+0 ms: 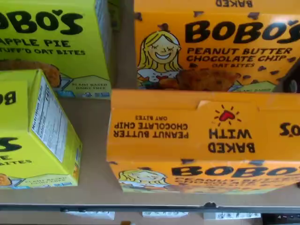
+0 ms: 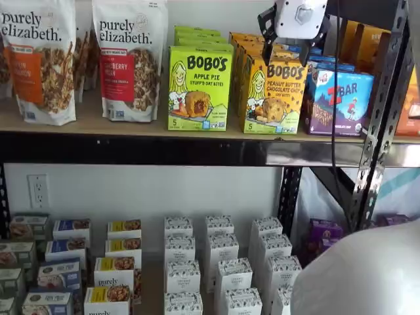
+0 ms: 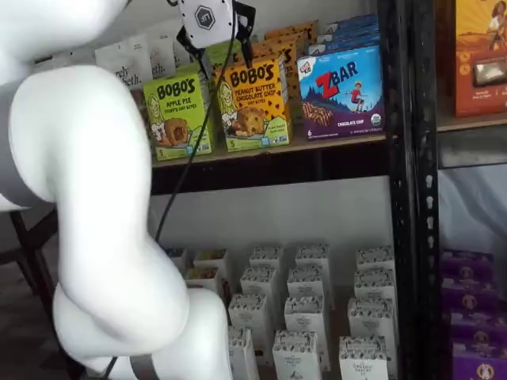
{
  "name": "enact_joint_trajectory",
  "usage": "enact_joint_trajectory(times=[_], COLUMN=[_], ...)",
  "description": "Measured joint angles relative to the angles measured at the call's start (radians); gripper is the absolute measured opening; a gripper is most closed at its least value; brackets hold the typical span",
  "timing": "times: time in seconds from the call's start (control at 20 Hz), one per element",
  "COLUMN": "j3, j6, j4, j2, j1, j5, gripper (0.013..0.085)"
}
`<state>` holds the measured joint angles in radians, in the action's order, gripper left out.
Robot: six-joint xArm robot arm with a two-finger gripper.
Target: Pick up the orange box on the top shelf, the fifth box from the left
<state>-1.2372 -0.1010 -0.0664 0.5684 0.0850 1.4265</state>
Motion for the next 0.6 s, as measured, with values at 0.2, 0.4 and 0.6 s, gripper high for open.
enact_joint_trajectory(times=[0.2, 0.4, 0.6], j3=[-0.024, -0.022, -0.024], j6=[-0.006, 0.006, 0.017], j4=[0.001, 0.020, 0.036], j2=[-0.014, -0.007, -0.004], j1=[0.008, -0.003, -0.013], j5=[0.019, 0.010, 0.013], gripper=[0.0850, 0.0850, 0.0850])
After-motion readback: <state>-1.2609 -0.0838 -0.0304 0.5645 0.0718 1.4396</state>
